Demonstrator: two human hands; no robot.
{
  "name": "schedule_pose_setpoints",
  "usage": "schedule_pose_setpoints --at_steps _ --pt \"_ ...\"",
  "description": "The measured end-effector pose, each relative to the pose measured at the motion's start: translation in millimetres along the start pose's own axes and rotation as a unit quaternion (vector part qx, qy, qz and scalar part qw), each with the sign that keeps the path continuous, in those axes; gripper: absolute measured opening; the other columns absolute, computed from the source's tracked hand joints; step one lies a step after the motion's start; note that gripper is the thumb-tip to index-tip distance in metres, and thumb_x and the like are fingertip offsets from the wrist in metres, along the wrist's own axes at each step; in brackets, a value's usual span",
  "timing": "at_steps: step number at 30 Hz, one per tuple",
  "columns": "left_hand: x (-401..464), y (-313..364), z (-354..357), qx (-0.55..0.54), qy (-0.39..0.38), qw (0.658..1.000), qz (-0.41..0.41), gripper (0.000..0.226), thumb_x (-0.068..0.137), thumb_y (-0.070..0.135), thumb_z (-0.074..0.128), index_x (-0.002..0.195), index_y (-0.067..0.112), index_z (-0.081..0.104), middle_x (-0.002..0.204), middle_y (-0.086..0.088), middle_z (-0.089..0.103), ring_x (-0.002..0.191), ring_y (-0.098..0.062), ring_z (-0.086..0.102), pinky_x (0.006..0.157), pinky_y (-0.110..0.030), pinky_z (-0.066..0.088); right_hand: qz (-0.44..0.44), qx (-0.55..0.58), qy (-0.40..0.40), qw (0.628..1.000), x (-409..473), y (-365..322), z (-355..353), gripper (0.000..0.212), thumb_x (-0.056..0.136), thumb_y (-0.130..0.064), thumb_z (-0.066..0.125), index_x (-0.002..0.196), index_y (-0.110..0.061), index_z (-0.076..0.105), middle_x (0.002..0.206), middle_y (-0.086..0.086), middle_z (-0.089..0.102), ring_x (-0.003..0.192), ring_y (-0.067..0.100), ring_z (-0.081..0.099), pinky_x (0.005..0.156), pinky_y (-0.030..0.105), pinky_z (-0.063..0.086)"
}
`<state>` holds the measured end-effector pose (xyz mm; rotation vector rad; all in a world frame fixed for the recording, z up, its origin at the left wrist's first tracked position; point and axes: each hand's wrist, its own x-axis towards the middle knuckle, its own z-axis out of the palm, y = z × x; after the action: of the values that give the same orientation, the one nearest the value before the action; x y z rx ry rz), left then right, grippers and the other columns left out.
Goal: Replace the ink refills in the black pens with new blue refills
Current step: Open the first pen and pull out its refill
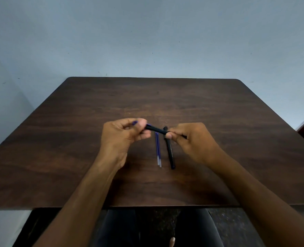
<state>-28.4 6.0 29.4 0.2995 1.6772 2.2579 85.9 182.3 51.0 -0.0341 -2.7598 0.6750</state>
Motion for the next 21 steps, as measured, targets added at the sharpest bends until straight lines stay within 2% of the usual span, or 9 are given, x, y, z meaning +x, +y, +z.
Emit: schedule_pose_setpoints --at_steps 2,4,9,13,16,18,21 --pt "9.4 5.3 -17.5 0.007 0.034 0.999 0.025 0.012 0.076 0.008 0.075 0.087 0.002 0.074 0.071 -0.009 0.078 0.065 -0.020 0.077 0.066 -0.026 0.063 0.010 -0.025 0.007 1.000 -3.9 11.5 -5.8 0.026 0.100 -0.019 0.058 0.082 -0.006 0.072 0.069 0.002 0.059 0.061 0.016 0.054 0.060 0.029 0.044" --pt "12.3 9.1 -25.4 0.038 0.017 0.999 0.028 0.019 0.070 0.014 0.077 0.086 0.004 0.075 0.074 -0.011 0.079 0.067 -0.023 0.077 0.067 -0.028 0.064 0.012 -0.049 0.013 0.999 -4.2 17.8 -11.0 0.027 0.100 -0.020 0.057 0.082 -0.006 0.072 0.071 0.006 0.063 0.064 0.020 0.057 0.063 0.033 0.049" --pt "7.1 0.5 -16.8 0.069 -0.020 0.997 -0.017 0.028 0.067 0.019 0.078 0.092 0.006 0.077 0.082 -0.014 0.080 0.072 -0.024 0.078 0.063 -0.025 0.062 0.019 -0.054 0.000 0.998 -1.8 16.7 -10.5 0.026 0.101 -0.022 0.056 0.085 -0.009 0.073 0.075 0.005 0.064 0.068 0.019 0.059 0.065 0.031 0.049" --pt "9.2 -6.5 -16.7 0.095 -0.020 0.994 -0.040 0.022 0.079 0.009 0.078 0.100 0.006 0.076 0.079 -0.014 0.079 0.063 -0.017 0.075 0.059 -0.025 0.062 0.031 -0.038 -0.005 0.999 -2.2 14.7 -4.8 0.025 0.101 -0.022 0.056 0.084 -0.012 0.072 0.073 0.001 0.061 0.066 0.013 0.054 0.063 0.025 0.043" --pt "10.8 -10.9 -14.7 0.125 -0.018 0.991 -0.051 0.030 0.079 0.008 0.079 0.106 0.012 0.067 0.078 -0.017 0.078 0.059 -0.017 0.073 0.057 -0.025 0.061 0.035 -0.039 -0.007 0.999 -2.6 15.2 -0.1 0.025 0.101 -0.023 0.055 0.085 -0.012 0.071 0.072 0.000 0.060 0.066 0.012 0.053 0.062 0.023 0.042" --pt "13.1 -12.8 -13.7 0.143 -0.013 0.988 -0.058 0.035 0.077 0.011 0.081 0.107 0.011 0.062 0.077 -0.017 0.077 0.057 -0.018 0.072 0.055 -0.026 0.060 0.035 -0.033 -0.003 0.999 -3.9 16.1 3.0 0.026 0.101 -0.022 0.056 0.085 -0.009 0.072 0.072 0.002 0.061 0.067 0.015 0.055 0.063 0.025 0.045" --pt "19.4 -16.4 -12.3 0.234 0.004 0.972 -0.032 0.032 0.078 0.017 0.083 0.104 0.009 0.066 0.072 -0.011 0.077 0.057 -0.019 0.072 0.056 -0.027 0.060 0.051 -0.023 0.003 0.998 -5.8 16.9 7.6 0.026 0.101 -0.023 0.056 0.083 -0.011 0.071 0.072 0.002 0.061 0.068 0.016 0.057 0.065 0.029 0.048"
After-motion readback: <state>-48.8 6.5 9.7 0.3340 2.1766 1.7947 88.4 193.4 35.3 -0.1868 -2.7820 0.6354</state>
